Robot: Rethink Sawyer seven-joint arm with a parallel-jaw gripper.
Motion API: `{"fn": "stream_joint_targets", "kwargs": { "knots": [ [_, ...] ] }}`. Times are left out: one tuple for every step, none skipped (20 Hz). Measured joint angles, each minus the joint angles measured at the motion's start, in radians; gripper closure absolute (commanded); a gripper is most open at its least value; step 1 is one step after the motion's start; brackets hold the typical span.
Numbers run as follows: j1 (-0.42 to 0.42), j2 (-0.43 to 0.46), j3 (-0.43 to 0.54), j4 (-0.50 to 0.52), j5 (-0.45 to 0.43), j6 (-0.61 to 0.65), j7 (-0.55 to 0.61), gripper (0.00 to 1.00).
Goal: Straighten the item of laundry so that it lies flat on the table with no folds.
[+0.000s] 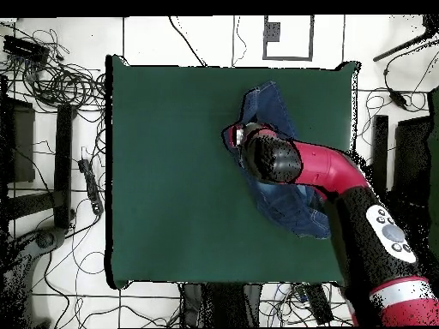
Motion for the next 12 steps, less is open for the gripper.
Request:
{"fn": "stream_joint_targets", "kwargs": {
  "knots": [
    [0.001, 0.002, 0.001, 0.0, -0.003, -0.003, 0.0, 1.0],
    [0.007, 0.007, 0.001, 0.0, -0.01, -0.014, 0.0, 1.0],
    [0.012, 0.01, 0.0, 0.0, -0.015, -0.022, 0.0, 1.0],
    [0.018, 0.013, -0.001, -0.001, -0.019, -0.031, 0.0, 1.0],
    [0.027, 0.018, -0.003, -0.002, -0.024, -0.044, 0.0, 1.0],
    [0.035, 0.022, -0.006, -0.003, -0.026, -0.057, 0.0, 1.0],
    [0.05, 0.031, -0.01, -0.006, -0.032, -0.079, 0.0, 1.0],
    [0.062, 0.041, -0.011, -0.009, -0.038, -0.1, 0.0, 1.0],
    [0.069, 0.047, -0.011, -0.01, -0.043, -0.113, 0.0, 1.0],
    [0.078, 0.056, -0.011, -0.01, -0.051, -0.129, 0.0, 1.0],
    [0.082, 0.063, -0.01, -0.008, -0.058, -0.141, 0.0, 1.0],
    [0.081, 0.065, -0.007, -0.004, -0.06, -0.145, 0.0, 1.0]
  ]
}}
